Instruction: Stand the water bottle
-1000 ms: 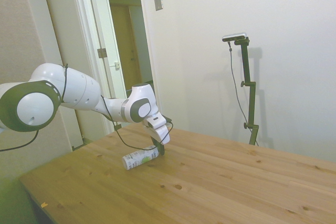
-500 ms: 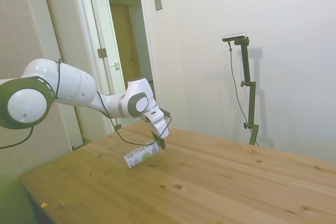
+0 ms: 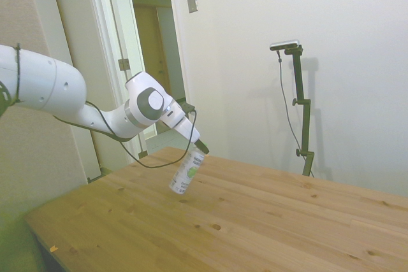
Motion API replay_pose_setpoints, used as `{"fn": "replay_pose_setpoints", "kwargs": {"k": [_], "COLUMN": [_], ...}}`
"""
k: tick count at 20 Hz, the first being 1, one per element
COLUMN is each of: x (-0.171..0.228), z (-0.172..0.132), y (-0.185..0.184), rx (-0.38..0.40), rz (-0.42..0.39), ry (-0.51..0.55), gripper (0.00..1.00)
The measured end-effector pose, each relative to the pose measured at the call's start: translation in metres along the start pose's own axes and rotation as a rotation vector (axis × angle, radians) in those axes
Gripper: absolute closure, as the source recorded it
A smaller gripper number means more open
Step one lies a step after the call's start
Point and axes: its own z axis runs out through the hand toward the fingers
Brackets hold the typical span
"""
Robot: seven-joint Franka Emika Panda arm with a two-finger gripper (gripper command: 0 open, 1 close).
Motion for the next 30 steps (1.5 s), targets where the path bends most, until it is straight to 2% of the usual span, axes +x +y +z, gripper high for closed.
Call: {"fn": "replay_pose_setpoints", "kwargs": {"k": [3,5,9,14,18,21,25,30], "x": [0.024,0.03,0.03,0.029,0.032,0.026,0.028,0.019], "z": [-0.024,-0.028,-0.007,0.013,0.034,0.048,0.032,0.063], "y": [0.009,0.016,0.03,0.034,0.03,0.021,-0.017,-0.03], "rx": [0.063,0.091,0.114,0.155,0.205,0.239,0.309,0.304], "rz": [0.023,0.038,0.073,0.1,0.125,0.128,0.141,0.126], "ry": [0.143,0.232,0.37,0.483,0.55,0.563,0.569,0.571], "gripper": [1.0,1.0,1.0,1.0,1.0,1.0,1.0,1.0]}}
